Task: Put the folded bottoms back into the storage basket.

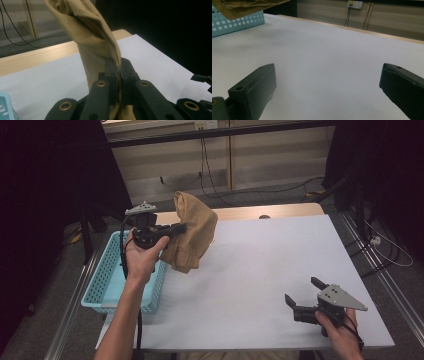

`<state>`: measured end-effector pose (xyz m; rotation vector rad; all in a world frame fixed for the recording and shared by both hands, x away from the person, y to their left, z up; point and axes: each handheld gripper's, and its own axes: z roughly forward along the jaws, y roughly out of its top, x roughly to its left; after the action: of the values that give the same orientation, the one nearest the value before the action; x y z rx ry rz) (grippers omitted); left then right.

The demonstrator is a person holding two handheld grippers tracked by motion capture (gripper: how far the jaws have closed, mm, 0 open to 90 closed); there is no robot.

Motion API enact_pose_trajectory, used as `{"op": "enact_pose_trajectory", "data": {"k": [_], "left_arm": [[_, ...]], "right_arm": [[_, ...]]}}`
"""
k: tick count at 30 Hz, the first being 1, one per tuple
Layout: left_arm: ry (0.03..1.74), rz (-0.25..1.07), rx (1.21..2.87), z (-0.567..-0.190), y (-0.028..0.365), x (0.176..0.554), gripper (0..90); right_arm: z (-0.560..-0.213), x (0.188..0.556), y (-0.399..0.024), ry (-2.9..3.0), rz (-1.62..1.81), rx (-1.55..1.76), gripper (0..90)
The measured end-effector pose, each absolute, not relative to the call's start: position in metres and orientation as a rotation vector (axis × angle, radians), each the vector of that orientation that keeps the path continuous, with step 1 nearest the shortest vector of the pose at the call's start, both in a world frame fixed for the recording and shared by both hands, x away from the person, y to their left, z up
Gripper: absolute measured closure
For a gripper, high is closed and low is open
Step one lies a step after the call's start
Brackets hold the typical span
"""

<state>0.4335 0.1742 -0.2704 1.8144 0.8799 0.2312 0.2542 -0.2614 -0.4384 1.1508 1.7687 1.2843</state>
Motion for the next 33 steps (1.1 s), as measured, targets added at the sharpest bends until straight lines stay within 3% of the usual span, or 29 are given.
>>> {"op": "enact_pose_trajectory", "data": {"k": [33], "left_arm": [[0.870, 0.301, 1.791, -0.243, 0.212, 0.412, 86.5]], "right_arm": [[-0.437, 0.253, -0.262, 1.767, 1.292, 1.137, 0.8]]}}
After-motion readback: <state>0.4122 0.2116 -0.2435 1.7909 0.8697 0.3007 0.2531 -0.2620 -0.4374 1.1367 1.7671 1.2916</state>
